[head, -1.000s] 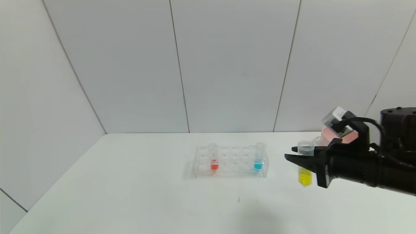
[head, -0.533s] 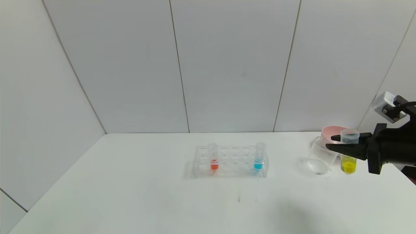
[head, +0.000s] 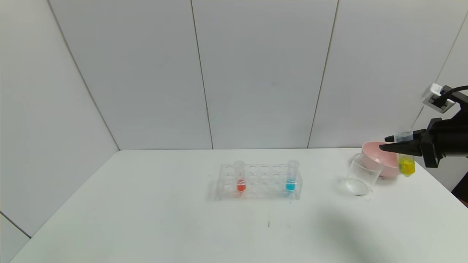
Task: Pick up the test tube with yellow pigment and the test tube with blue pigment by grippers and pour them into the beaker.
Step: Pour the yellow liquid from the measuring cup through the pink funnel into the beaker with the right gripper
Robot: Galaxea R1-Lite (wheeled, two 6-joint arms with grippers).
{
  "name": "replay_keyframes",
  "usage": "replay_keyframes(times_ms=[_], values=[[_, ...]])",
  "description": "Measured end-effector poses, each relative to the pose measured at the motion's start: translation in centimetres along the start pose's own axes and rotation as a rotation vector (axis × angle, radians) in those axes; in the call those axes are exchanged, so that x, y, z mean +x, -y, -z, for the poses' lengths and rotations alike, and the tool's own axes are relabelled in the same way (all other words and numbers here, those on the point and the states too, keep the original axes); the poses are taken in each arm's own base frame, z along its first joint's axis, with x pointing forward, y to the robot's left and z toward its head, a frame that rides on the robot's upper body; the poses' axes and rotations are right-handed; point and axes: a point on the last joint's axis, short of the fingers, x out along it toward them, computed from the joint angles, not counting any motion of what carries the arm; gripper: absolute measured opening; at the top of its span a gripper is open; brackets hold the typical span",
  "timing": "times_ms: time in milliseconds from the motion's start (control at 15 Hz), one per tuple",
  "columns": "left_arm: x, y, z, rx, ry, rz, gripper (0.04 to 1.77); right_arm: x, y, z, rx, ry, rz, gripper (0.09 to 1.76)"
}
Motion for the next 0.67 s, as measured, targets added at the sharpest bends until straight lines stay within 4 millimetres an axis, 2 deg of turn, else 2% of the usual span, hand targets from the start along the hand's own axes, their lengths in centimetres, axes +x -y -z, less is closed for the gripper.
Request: replay_keyframes(times_ms=[267,667], values=[[0.0,0.0,0.0,0.0,0.0,0.0,1.76,0.6,2.4,-0.2,-0.039,-0.092,-0.019,0.58],[0.0,0.0,0.0,0.0,0.0,0.0,1.76,1.4,5.4,-1.8,-0.095,-0.244,0.04,0.58]])
